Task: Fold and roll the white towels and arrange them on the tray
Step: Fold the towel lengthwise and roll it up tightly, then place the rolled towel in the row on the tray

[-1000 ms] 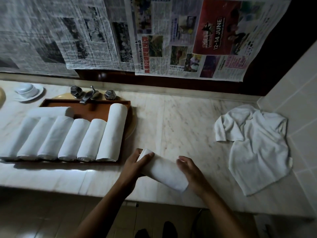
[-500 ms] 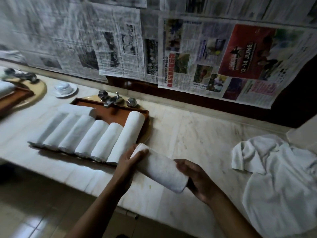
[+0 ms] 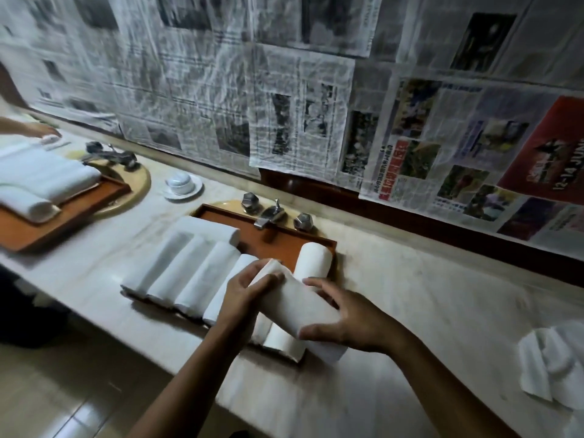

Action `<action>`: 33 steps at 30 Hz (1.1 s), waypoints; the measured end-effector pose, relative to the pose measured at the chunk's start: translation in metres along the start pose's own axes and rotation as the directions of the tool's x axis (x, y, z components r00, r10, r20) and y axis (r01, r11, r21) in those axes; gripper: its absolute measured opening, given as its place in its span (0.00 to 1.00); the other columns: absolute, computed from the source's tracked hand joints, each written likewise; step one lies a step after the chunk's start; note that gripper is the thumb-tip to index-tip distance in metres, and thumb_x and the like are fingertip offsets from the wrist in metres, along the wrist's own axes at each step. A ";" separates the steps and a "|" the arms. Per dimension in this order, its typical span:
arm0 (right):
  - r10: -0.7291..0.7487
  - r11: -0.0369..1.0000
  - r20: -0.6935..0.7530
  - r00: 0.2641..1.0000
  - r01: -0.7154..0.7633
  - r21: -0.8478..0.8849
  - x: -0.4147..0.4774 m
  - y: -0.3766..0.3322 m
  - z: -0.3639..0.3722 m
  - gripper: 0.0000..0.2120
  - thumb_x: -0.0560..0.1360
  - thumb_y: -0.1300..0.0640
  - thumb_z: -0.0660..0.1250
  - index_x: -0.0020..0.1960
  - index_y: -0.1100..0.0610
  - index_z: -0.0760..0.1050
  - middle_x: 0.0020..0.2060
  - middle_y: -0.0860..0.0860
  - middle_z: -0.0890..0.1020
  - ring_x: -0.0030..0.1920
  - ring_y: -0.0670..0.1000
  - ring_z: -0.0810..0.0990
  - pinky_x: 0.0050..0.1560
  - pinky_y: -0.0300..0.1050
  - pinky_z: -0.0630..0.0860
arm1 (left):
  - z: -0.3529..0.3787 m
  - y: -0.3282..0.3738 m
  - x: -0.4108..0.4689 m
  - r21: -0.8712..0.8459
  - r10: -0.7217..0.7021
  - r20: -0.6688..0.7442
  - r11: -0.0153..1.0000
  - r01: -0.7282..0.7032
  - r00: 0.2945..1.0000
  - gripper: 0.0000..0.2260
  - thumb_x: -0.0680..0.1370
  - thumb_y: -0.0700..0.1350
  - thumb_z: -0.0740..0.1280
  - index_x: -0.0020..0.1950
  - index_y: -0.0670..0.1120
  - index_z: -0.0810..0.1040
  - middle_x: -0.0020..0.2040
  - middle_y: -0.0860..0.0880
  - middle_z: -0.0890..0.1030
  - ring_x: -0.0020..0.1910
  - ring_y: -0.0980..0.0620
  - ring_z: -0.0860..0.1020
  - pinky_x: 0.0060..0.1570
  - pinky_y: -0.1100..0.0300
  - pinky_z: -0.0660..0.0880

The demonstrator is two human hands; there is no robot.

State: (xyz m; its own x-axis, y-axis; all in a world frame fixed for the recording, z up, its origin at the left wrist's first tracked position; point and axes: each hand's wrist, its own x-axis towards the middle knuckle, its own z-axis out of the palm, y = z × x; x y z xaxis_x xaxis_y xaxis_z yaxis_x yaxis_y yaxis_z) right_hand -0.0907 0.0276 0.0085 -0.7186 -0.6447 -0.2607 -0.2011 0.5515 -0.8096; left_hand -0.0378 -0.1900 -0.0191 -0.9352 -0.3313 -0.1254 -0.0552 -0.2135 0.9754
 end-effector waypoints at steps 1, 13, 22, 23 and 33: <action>-0.016 1.000 -0.011 1.000 0.016 -0.011 0.015 -0.008 0.001 0.42 0.64 0.30 0.78 0.74 0.33 0.66 0.67 0.33 0.75 0.64 0.34 0.74 0.66 0.42 0.76 | -0.010 0.004 0.012 -0.004 0.003 -0.004 1.000 -0.003 1.000 0.14 0.70 0.45 0.74 0.55 0.46 0.85 0.54 0.40 0.85 0.57 0.41 0.82 0.59 0.43 0.78; 0.009 0.981 -0.216 0.976 -0.050 -0.186 0.171 -0.044 -0.002 0.32 0.68 0.30 0.73 0.68 0.38 0.71 0.61 0.38 0.78 0.59 0.44 0.78 0.60 0.48 0.75 | -0.129 0.008 0.096 0.520 0.047 -0.023 0.854 -0.028 0.999 0.18 0.78 0.62 0.69 0.65 0.57 0.76 0.58 0.58 0.80 0.58 0.60 0.78 0.56 0.60 0.74; 0.226 0.868 -0.129 0.966 -0.259 -0.423 0.277 -0.011 -0.002 0.27 0.71 0.38 0.75 0.63 0.48 0.70 0.57 0.48 0.78 0.54 0.50 0.78 0.57 0.49 0.76 | -0.182 -0.040 0.099 0.931 0.039 0.259 0.257 -0.260 0.965 0.33 0.70 0.61 0.65 0.74 0.53 0.71 0.70 0.48 0.72 0.64 0.43 0.74 0.58 0.47 0.74; 0.257 0.856 -0.097 0.962 -0.273 -0.438 0.281 -0.008 -0.001 0.27 0.72 0.39 0.75 0.63 0.50 0.71 0.57 0.48 0.78 0.55 0.50 0.78 0.58 0.49 0.76 | -0.184 -0.043 0.098 0.931 0.040 0.276 0.236 -0.278 0.960 0.33 0.69 0.60 0.66 0.72 0.52 0.72 0.69 0.46 0.74 0.61 0.41 0.77 0.54 0.47 0.77; 0.342 0.781 0.032 0.939 -0.265 -0.566 0.291 -0.005 0.020 0.29 0.80 0.42 0.66 0.77 0.52 0.68 0.73 0.54 0.71 0.71 0.53 0.72 0.71 0.49 0.68 | -0.196 -0.064 0.106 0.901 0.028 0.300 0.322 -0.292 0.954 0.35 0.72 0.52 0.68 0.78 0.47 0.67 0.76 0.39 0.66 0.69 0.37 0.71 0.68 0.47 0.71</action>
State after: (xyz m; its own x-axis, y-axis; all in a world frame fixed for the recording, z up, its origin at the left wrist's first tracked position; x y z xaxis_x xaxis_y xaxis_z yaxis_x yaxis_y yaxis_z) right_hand -0.2854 -0.1735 -0.0735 -0.7221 -0.4337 -0.5390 -0.3431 0.9010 -0.2653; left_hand -0.0648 -0.3921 -0.1306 -0.9982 -0.0464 -0.0381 -0.0594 0.8559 0.5137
